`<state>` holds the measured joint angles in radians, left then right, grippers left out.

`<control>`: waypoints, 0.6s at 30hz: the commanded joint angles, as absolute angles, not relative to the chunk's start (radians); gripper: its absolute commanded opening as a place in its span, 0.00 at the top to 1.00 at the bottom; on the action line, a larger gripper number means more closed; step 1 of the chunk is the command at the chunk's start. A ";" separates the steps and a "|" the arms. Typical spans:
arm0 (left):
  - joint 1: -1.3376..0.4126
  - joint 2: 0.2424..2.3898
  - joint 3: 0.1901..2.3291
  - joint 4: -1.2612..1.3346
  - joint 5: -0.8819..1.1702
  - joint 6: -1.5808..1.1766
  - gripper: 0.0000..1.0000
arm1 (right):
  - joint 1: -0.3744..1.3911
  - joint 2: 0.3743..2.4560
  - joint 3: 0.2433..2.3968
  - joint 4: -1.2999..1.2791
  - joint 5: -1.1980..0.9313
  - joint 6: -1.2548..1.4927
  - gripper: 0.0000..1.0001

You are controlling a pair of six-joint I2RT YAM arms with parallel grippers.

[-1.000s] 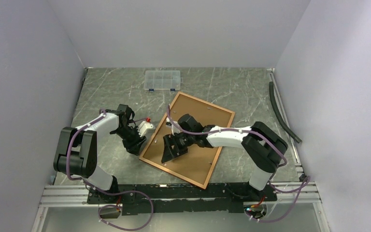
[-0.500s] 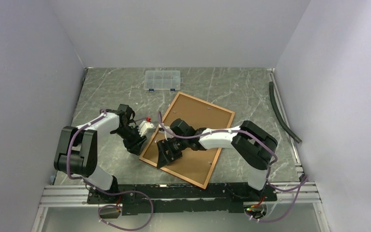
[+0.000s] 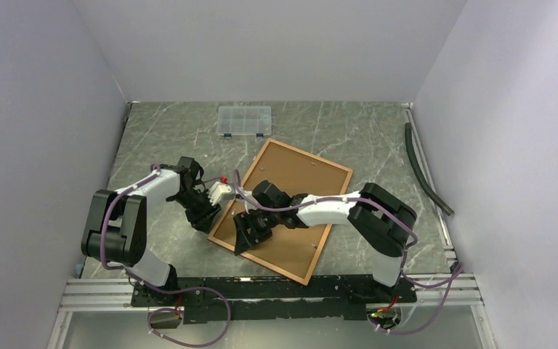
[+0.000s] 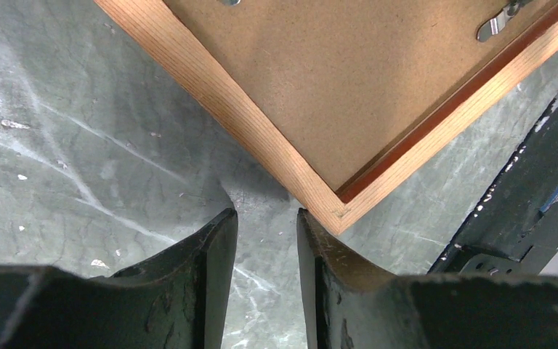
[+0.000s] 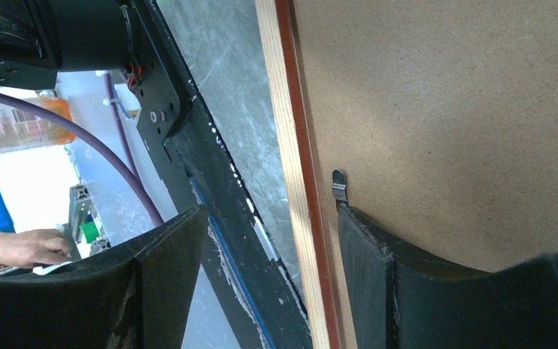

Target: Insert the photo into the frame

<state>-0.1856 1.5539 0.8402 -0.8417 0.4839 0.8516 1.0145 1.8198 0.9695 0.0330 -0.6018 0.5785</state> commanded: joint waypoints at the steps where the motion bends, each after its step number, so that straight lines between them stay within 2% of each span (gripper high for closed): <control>1: -0.206 1.580 0.845 -0.828 0.520 0.848 0.58 | 1.047 1.817 0.997 0.039 -0.562 0.528 0.31; 8: -0.190 1.558 0.885 -0.894 0.494 0.880 0.58 | 1.000 1.734 0.955 0.085 -0.512 0.504 0.31; 12: -0.165 1.520 0.915 -0.954 0.500 0.908 0.56 | 0.989 1.753 0.977 0.092 -0.528 0.484 0.30; 18: -0.141 1.417 0.864 -1.032 0.561 1.009 0.47 | 0.990 1.807 0.976 0.105 -0.578 0.477 0.30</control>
<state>-0.1482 1.5108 0.8867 -0.9550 0.4946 0.9157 0.9871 1.7866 0.9585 0.0536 -0.5438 0.5106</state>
